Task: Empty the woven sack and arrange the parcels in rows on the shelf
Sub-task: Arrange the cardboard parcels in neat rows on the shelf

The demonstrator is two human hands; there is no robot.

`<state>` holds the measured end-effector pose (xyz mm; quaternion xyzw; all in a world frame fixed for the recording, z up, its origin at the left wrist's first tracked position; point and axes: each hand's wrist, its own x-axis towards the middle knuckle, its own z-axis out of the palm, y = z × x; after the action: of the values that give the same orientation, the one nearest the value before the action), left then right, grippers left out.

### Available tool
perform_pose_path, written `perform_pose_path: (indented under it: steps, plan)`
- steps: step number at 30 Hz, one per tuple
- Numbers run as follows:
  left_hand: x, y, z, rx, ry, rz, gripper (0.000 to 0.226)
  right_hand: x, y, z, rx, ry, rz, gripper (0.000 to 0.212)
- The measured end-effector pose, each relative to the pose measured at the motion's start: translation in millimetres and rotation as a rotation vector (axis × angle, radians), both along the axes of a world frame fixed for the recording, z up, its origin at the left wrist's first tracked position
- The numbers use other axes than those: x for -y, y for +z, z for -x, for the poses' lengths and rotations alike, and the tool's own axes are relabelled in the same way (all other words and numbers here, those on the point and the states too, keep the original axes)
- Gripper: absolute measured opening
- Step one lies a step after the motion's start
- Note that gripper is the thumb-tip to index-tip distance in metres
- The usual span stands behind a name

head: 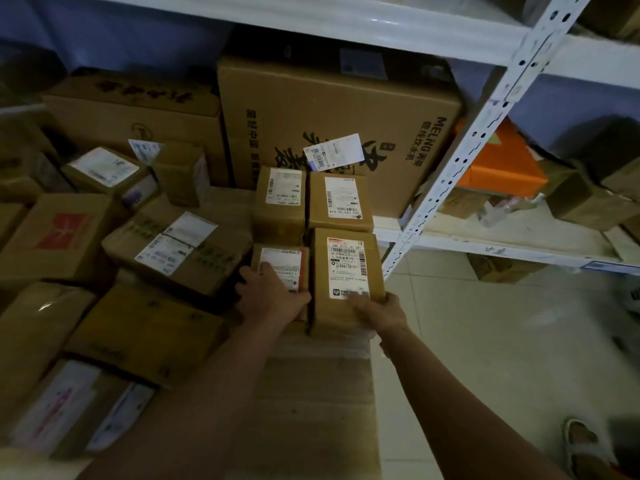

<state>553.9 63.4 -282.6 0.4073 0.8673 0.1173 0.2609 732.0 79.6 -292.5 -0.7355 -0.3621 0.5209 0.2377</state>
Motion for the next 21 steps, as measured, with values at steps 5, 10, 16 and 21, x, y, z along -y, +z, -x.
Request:
perform_pose_path:
  steps: [5,10,16,21]
  plan:
    - [-4.8,-2.2,8.4,0.035,-0.158,0.068,0.126,-18.4,-2.8,-0.3,0.147,0.151,0.004,0.079]
    - [-6.3,0.0,22.6,-0.078,-0.325,0.149,0.135,-33.3,-2.8,2.8,0.174,0.215,0.053,0.090]
    - [-11.2,18.1,29.1,-0.070,-0.402,0.070,0.104,-43.7,25.7,20.3,0.584,0.067,-0.370,0.070]
    - [-11.9,38.8,97.0,-0.025,0.105,-0.119,0.072,-59.0,48.2,101.1,0.372,0.372,-0.583,0.035]
